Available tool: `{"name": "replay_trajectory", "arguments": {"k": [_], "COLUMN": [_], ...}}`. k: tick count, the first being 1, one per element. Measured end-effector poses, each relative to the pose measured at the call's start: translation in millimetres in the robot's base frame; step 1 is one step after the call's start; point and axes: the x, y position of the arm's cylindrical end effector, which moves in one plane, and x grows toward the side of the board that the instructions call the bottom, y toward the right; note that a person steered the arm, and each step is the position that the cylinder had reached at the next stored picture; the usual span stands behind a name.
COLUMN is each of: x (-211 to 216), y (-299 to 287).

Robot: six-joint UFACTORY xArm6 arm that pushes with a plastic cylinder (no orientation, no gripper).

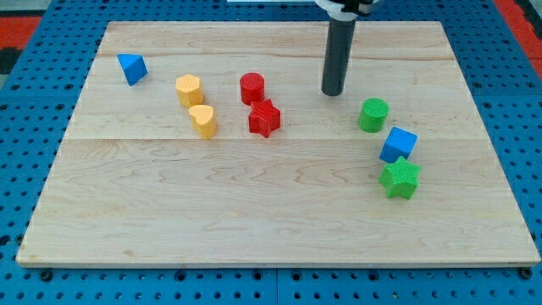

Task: Place the blue triangle on top of the green circle

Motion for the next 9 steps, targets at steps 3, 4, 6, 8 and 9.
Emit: {"name": "replay_trajectory", "arguments": {"k": [3,4,6,8,9], "x": [24,27,-92,-130,-158], "y": [22,12,-100,-262,-323]}}
